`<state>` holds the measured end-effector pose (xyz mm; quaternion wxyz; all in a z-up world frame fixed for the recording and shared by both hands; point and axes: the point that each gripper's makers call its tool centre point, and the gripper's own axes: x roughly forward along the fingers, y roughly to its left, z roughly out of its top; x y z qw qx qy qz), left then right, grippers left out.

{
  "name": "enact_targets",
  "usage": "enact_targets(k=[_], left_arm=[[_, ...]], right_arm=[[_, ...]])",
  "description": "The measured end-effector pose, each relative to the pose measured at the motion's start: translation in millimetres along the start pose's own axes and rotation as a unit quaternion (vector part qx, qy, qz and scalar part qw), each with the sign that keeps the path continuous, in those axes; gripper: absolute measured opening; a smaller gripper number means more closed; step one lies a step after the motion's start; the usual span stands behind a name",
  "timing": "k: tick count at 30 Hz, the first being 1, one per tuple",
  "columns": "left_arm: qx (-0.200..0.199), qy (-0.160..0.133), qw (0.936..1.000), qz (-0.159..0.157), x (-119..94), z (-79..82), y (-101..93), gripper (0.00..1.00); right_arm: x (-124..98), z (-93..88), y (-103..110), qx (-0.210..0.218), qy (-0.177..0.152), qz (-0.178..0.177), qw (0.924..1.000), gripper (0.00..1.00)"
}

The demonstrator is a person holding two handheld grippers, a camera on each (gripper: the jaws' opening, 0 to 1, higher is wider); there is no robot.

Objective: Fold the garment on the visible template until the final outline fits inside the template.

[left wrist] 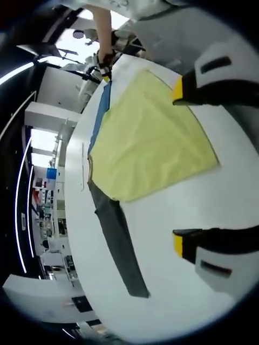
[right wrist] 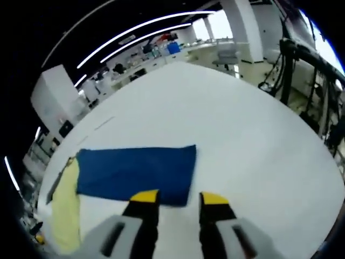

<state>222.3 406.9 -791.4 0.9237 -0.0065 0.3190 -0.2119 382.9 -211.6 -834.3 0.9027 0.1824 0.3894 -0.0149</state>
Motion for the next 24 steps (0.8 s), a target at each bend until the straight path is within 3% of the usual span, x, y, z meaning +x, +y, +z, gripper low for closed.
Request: enact_targets(k=[8, 10, 15, 24], left_arm=[[0.001, 0.008, 1.0000, -0.003, 1.2, -4.2, -2.5, 0.91], [0.003, 0.008, 1.0000, -0.003, 1.3, -3.9, -2.7, 0.90], [0.003, 0.004, 1.0000, 0.000, 1.9, -2.1, -0.4, 0.90], [0.009, -0.008, 0.9999, -0.009, 0.9, 5.5, -0.5, 0.89]], right_arm=[[-0.1, -5.0, -3.0, -0.019, 0.012, -0.014, 0.9997, 0.01], [0.9, 1.2, -7.0, -0.064, 0.006, -0.029, 0.9975, 0.00], [4.9, 21.5, -0.5, -0.073, -0.011, -0.015, 0.9971, 0.00], [-15.8, 64.6, 59.1, -0.106, -0.064, 0.042, 0.9914, 0.00]])
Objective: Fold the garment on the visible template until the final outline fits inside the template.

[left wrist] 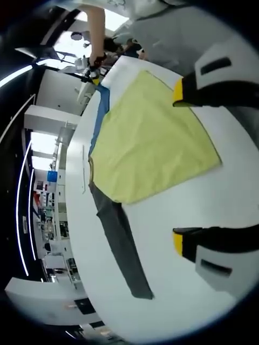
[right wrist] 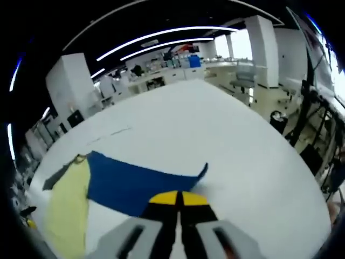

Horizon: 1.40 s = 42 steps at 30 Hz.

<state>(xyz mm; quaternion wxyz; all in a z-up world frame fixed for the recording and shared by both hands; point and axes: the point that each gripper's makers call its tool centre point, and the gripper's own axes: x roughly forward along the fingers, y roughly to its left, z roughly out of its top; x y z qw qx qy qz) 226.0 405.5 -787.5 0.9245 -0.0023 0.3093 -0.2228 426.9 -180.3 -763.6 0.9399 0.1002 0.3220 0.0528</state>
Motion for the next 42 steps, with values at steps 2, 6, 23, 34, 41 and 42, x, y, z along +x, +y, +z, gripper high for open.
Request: enact_targets(k=[2, 6, 23, 34, 41, 42], left_arm=[[0.003, 0.000, 1.0000, -0.003, -0.7, 1.2, -1.3, 0.90], [0.012, 0.003, 0.9999, -0.007, -3.7, 2.7, -1.3, 0.90], [0.013, 0.005, 0.9990, -0.041, -19.1, 16.5, -0.6, 0.92], [0.012, -0.002, 0.9976, -0.068, -22.3, 13.5, 5.2, 0.91], [0.010, -0.008, 0.9962, -0.086, -17.3, 11.7, 16.1, 0.90], [0.009, -0.008, 0.9960, -0.089, -17.1, 11.6, 16.0, 0.90]], right_arm=[[1.8, 8.5, 11.3, -0.005, -0.005, 0.009, 0.9999, 0.00], [9.1, 23.1, 33.2, -0.016, -0.012, 0.035, 0.9992, 0.00], [22.4, 41.7, 174.8, -0.049, -0.018, 0.134, 0.9896, 0.00], [34.4, 48.2, 266.4, -0.047, -0.030, 0.185, 0.9812, 0.00], [43.2, 41.9, 315.8, -0.044, -0.025, 0.205, 0.9774, 0.00], [44.6, 40.9, 321.4, -0.044, -0.024, 0.207, 0.9770, 0.00]])
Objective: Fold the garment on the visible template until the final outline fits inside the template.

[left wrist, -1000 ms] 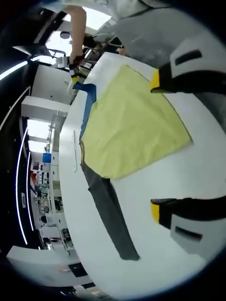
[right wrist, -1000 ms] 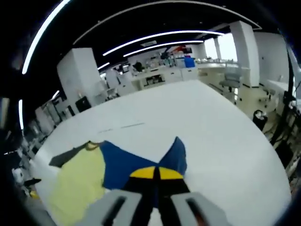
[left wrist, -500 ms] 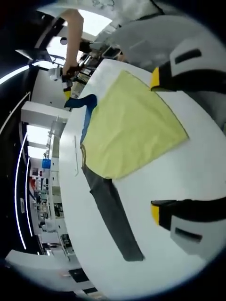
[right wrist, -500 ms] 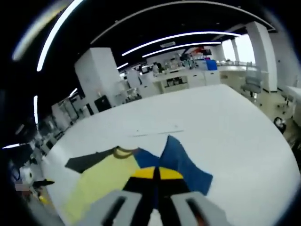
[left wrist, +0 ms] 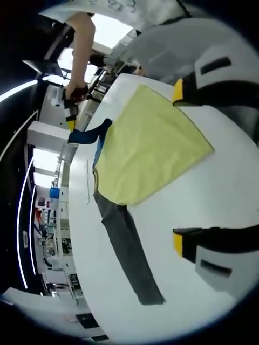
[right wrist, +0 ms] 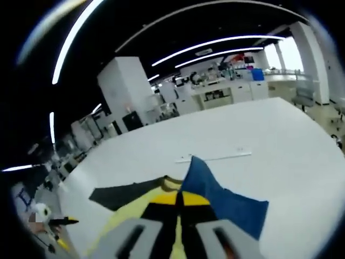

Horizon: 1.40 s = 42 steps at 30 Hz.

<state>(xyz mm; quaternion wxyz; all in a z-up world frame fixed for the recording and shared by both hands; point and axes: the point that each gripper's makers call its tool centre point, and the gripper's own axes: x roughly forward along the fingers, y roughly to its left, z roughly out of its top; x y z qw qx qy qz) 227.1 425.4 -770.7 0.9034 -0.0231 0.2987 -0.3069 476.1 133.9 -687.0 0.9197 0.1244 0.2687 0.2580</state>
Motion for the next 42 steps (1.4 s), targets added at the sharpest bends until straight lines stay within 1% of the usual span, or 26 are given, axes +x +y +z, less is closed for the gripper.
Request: enact_targets(k=[2, 3, 5, 7, 8, 10, 12, 15, 18, 21, 24, 28, 30, 31, 33, 34, 37, 38, 39, 42], left_arm=[[0.002, 0.002, 1.0000, -0.008, 1.5, -2.8, 3.7, 0.90], [0.003, 0.003, 0.9999, -0.010, 1.9, -3.5, 5.8, 0.90], [0.001, 0.001, 0.9999, -0.013, 2.0, -3.2, 11.0, 0.90], [-0.002, -0.001, 0.9999, -0.017, 3.2, -1.8, 14.1, 0.89], [-0.001, -0.001, 0.9998, -0.018, 3.6, -1.7, 15.4, 0.89], [-0.003, -0.002, 0.9998, -0.019, 4.8, -3.3, 22.0, 0.89], [-0.006, -0.004, 0.9997, -0.022, 5.9, -3.4, 24.2, 0.88], [-0.008, -0.002, 0.9996, -0.025, 8.3, -6.1, 26.2, 0.88], [-0.010, 0.000, 0.9995, -0.028, 8.1, -6.8, 25.3, 0.88], [-0.016, -0.003, 0.9994, -0.030, 8.3, -7.7, 29.1, 0.87], [-0.019, -0.003, 0.9993, -0.032, 8.7, -7.4, 28.1, 0.87], [-0.023, -0.003, 0.9992, -0.032, 11.3, -9.5, 30.1, 0.86], [-0.025, -0.002, 0.9992, -0.032, 11.3, -10.5, 29.3, 0.86], [-0.026, -0.001, 0.9991, -0.033, 11.9, -11.3, 28.2, 0.86], [-0.028, 0.000, 0.9991, -0.033, 13.1, -13.8, 27.9, 0.86], [-0.030, 0.001, 0.9990, -0.033, 13.3, -14.7, 27.9, 0.86], [-0.033, 0.001, 0.9989, -0.033, 14.4, -18.4, 29.3, 0.86], [-0.034, 0.002, 0.9989, -0.032, 14.3, -19.6, 30.0, 0.86], [-0.036, 0.002, 0.9988, -0.032, 14.0, -20.3, 30.6, 0.86], [-0.044, 0.000, 0.9986, -0.030, 13.2, -20.9, 31.9, 0.86]], right_arm=[[9.9, -0.9, 8.5, -0.003, 0.002, 0.003, 1.0000, 0.00], [16.0, -2.3, 14.7, -0.004, 0.005, 0.006, 1.0000, 0.00], [21.1, -6.0, 29.7, -0.004, 0.008, 0.009, 0.9999, 0.00], [26.6, -6.4, 35.3, -0.002, 0.008, 0.013, 0.9999, 0.00], [32.0, -7.1, 42.7, 0.000, 0.008, 0.017, 0.9998, 0.00], [41.2, -6.5, 48.8, 0.000, 0.009, 0.022, 0.9997, 0.00], [52.0, -7.1, 62.3, 0.007, 0.008, 0.030, 0.9995, 0.00], [69.8, -10.9, 76.1, 0.014, 0.009, 0.037, 0.9992, 0.00], [81.8, -22.7, 97.4, 0.015, 0.018, 0.048, 0.9986, 0.00], [88.9, -32.0, 111.6, 0.016, 0.028, 0.055, 0.9980, 0.00], [96.9, -37.5, 117.2, 0.016, 0.035, 0.058, 0.9976, 0.00], [109.8, -51.3, 125.9, 0.009, 0.053, 0.063, 0.9966, 0.00], [116.8, -57.8, 128.2, 0.012, 0.059, 0.064, 0.9961, 0.00], [118.7, -61.8, 133.4, 0.014, 0.063, 0.065, 0.9958, 0.00], [125.2, -71.1, 130.4, 0.015, 0.071, 0.066, 0.9951, 0.00], [127.5, -78.6, 132.3, 0.012, 0.079, 0.063, 0.9948, 0.00], [135.3, -91.9, 135.4, 0.014, 0.090, 0.062, 0.9939, 0.00], [137.8, -95.7, 140.7, 0.018, 0.093, 0.062, 0.9935, 0.00], [139.5, -98.8, 144.9, 0.014, 0.097, 0.065, 0.9930, 0.00], [148.8, -113.3, 147.0, -0.001, 0.114, 0.067, 0.9912, 0.00]])
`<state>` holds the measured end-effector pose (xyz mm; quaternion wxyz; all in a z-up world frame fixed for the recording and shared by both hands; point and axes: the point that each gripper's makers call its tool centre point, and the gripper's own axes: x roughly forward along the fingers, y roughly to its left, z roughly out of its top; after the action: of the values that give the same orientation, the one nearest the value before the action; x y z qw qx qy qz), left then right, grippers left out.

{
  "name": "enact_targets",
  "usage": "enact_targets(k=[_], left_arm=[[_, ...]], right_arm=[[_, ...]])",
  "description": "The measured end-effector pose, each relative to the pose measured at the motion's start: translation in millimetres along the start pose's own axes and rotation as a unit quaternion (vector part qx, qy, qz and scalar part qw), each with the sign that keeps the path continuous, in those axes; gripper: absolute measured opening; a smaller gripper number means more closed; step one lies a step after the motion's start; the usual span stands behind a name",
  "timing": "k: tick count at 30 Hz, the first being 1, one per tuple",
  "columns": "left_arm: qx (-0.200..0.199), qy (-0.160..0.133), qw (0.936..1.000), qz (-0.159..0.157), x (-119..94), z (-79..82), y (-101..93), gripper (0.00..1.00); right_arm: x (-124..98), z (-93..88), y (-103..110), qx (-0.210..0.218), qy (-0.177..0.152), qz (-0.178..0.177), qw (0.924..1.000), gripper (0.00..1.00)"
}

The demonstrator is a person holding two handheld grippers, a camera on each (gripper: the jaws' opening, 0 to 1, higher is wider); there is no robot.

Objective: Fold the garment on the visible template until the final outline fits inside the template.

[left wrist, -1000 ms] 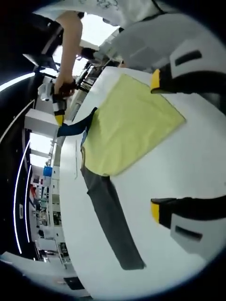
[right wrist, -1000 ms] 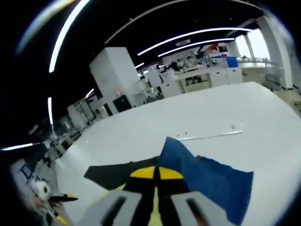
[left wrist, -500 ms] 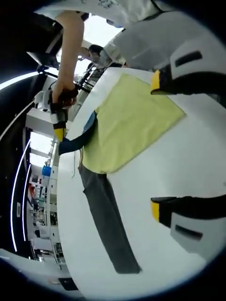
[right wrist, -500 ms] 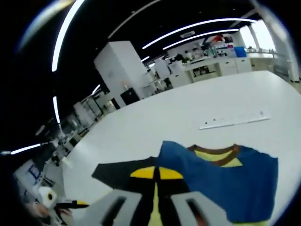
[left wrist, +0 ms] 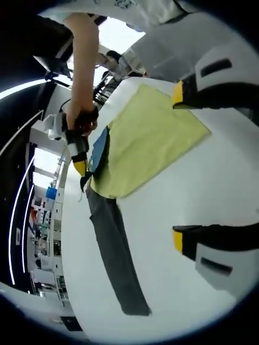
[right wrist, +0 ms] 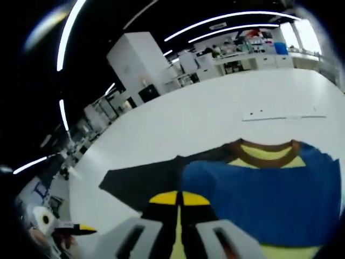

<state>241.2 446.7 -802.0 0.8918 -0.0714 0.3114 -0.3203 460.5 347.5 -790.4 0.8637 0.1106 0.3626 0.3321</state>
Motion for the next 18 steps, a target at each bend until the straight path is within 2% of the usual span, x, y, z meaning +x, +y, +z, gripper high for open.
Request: enact_targets(k=[3, 6, 7, 11, 18], left_arm=[[-0.002, 0.003, 1.0000, 0.003, 1.0, -1.1, 1.6, 0.86], [-0.004, 0.004, 1.0000, 0.005, 1.8, -1.6, 2.1, 0.86], [-0.003, 0.005, 1.0000, 0.005, 2.5, -2.5, 2.5, 0.86], [-0.006, 0.006, 0.9999, 0.006, 4.5, -4.5, 3.1, 0.86], [-0.006, 0.005, 1.0000, 0.005, 6.8, -3.3, 0.4, 0.86]], right_arm=[[14.5, -7.8, -4.6, -0.007, 0.014, -0.001, 0.9999, 0.00], [20.1, -13.0, -7.5, -0.005, 0.022, -0.003, 0.9997, 0.00], [18.8, -14.8, -3.7, -0.008, 0.027, -0.004, 0.9996, 0.00], [24.9, -24.8, -10.2, -0.012, 0.038, -0.005, 0.9992, 0.00], [25.7, -27.5, -6.6, -0.006, 0.045, -0.002, 0.9990, 0.00]])
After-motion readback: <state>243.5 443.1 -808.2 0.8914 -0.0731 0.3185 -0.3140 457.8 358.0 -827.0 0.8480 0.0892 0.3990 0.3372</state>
